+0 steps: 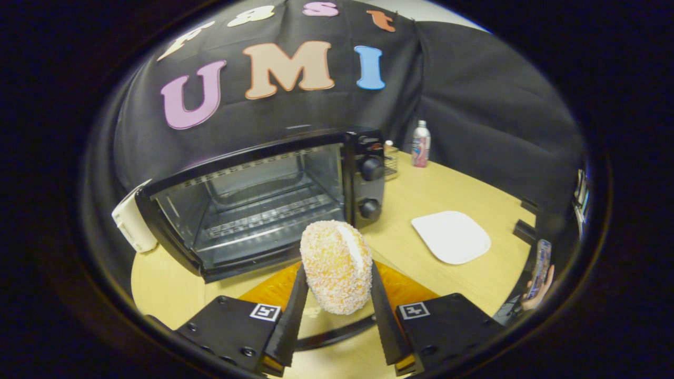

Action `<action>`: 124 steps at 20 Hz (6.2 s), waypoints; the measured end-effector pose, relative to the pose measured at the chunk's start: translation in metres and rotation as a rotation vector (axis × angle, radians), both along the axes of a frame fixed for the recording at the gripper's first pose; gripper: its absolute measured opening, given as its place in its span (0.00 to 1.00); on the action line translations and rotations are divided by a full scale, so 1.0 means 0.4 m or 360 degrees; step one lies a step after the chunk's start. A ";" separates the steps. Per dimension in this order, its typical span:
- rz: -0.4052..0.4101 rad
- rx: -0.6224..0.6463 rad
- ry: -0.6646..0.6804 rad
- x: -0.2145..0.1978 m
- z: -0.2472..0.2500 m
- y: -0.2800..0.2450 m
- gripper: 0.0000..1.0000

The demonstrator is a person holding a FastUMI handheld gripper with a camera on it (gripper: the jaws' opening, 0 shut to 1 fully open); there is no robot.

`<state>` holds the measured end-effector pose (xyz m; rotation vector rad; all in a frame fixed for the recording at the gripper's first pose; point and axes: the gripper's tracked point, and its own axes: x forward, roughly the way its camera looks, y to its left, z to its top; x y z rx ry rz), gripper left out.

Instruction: Open the toaster oven, put the food inside, and close the toaster oven door.

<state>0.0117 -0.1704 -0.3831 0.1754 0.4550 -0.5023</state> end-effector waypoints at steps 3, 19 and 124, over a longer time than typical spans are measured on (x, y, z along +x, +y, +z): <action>0.0080 -0.0011 0.0018 0.106 -0.010 0.037 0.67; 0.0357 -0.0010 -0.0055 0.345 -0.016 0.051 0.72; 0.0492 -0.0308 -0.0597 -0.132 0.531 0.210 1.00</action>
